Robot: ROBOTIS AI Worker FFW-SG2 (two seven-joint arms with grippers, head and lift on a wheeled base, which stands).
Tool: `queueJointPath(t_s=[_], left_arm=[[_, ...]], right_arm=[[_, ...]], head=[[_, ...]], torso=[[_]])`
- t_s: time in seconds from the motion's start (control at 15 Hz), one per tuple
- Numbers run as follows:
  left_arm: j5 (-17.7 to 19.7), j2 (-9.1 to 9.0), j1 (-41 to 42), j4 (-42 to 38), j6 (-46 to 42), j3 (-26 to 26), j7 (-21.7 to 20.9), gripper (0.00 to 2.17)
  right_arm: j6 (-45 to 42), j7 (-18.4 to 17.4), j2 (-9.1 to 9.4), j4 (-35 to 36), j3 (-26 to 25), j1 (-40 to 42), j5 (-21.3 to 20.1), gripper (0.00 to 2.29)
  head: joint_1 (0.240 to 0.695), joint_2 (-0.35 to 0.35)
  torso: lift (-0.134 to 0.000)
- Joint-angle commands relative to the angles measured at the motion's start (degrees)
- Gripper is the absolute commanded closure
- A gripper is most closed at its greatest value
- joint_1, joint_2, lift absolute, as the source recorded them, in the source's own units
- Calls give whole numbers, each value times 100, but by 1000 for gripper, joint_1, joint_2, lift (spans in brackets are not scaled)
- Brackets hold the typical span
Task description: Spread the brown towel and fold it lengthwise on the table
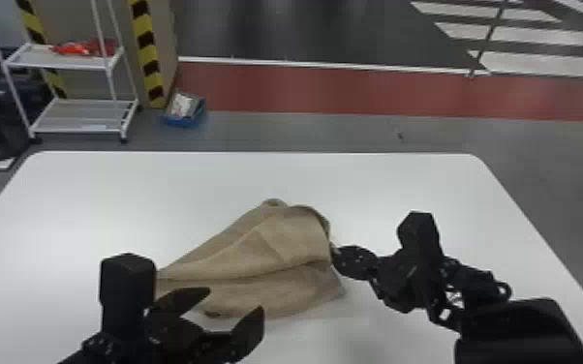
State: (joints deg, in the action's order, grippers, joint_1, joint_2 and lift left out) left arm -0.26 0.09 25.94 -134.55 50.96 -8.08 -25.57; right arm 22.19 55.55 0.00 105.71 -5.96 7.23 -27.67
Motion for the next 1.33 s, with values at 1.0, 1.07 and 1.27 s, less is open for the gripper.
queueJointPath(t_s=[1.0, 1.07, 1.27], left_arm=[[-369, -24, -696, 1318, -652, -493, -97, 1970], [-396, -24, -696, 1291, -635, -449, -106, 2067], [-387, -24, -608, 1054, -512, -352, -123, 2142]], right_arm=[[572, -36, 5, 1681, 587, 798, 52, 1480], [607, -62, 5, 1725, 587, 798, 104, 1480], [853, -150, 5, 1848, 631, 763, 148, 1480]], head=[[695, -138], [695, -133], [695, -120]], torso=[[-124], [-124], [-124]])
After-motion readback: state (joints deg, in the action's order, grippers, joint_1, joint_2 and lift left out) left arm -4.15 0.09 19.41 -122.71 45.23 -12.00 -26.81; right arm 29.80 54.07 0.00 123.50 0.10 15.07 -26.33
